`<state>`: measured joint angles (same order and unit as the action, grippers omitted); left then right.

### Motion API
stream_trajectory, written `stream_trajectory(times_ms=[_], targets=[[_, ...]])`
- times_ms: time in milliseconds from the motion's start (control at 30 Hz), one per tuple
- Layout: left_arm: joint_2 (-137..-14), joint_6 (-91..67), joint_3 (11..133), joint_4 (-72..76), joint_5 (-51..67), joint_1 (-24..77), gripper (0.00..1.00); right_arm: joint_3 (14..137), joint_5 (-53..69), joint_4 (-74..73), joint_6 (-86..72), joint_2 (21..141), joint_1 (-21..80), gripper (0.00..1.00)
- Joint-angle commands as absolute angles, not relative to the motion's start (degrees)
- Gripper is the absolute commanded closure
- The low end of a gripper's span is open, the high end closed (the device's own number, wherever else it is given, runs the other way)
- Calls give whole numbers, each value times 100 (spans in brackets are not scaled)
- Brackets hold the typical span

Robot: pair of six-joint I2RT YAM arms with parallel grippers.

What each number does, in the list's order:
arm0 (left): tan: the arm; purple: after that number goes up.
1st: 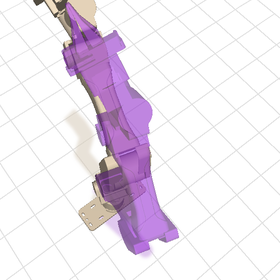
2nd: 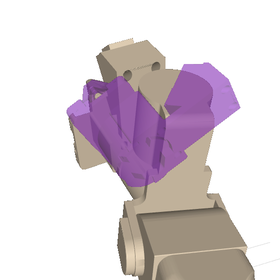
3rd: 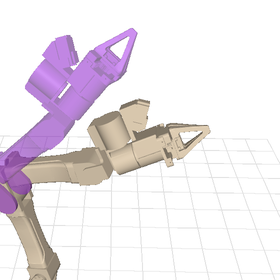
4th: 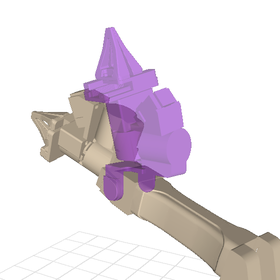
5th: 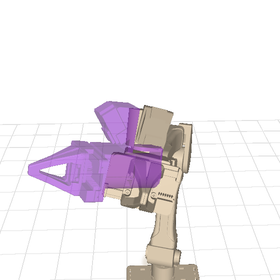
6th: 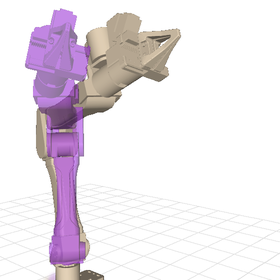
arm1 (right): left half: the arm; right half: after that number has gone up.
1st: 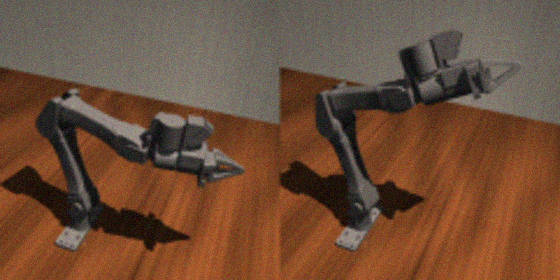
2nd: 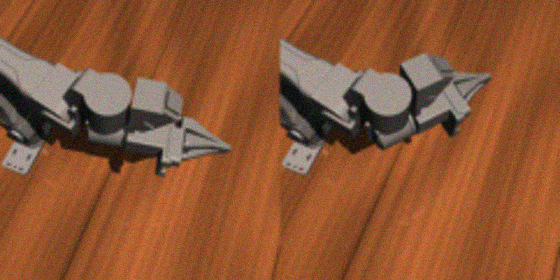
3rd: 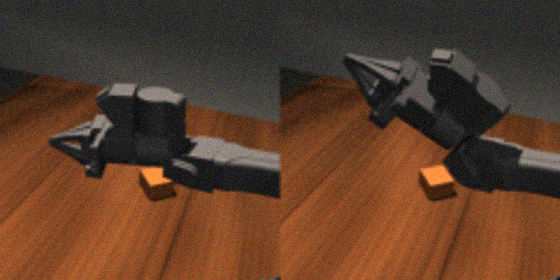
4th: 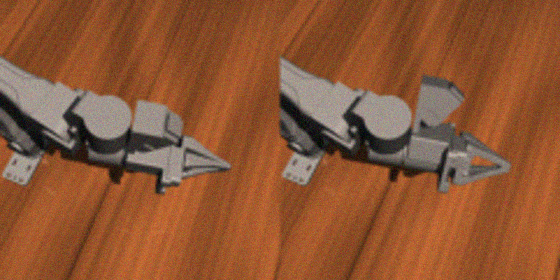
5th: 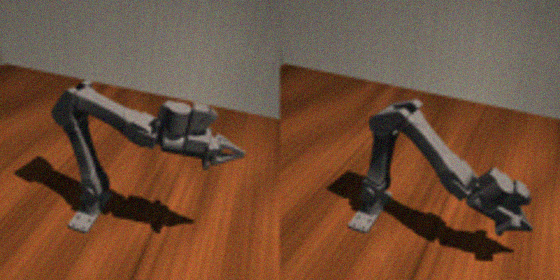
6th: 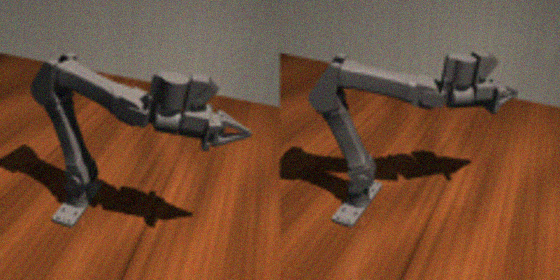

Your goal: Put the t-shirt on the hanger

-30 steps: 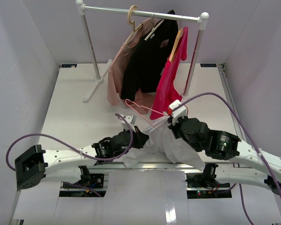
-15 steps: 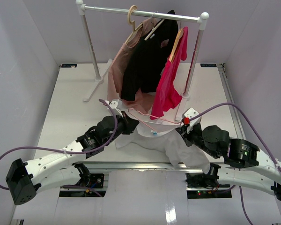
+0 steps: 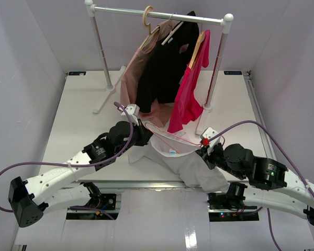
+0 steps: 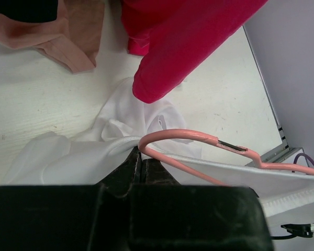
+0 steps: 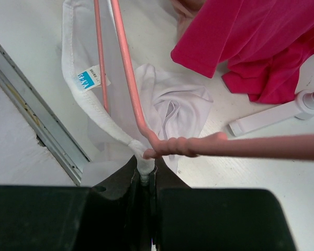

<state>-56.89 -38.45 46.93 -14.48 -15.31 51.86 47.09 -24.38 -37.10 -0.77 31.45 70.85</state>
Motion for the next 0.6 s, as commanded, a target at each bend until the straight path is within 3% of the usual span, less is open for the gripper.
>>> stream_trajectory(times_ms=[0,567], targets=[[-5511,-3564,5176,-1819,-1792,5109,100,4925,-2182,-3809,182,3174,7095,92],[-5220,-3125,5968,-2681,-1603,4479,100,5267,-2173,-4268,119,3168,7093,92]])
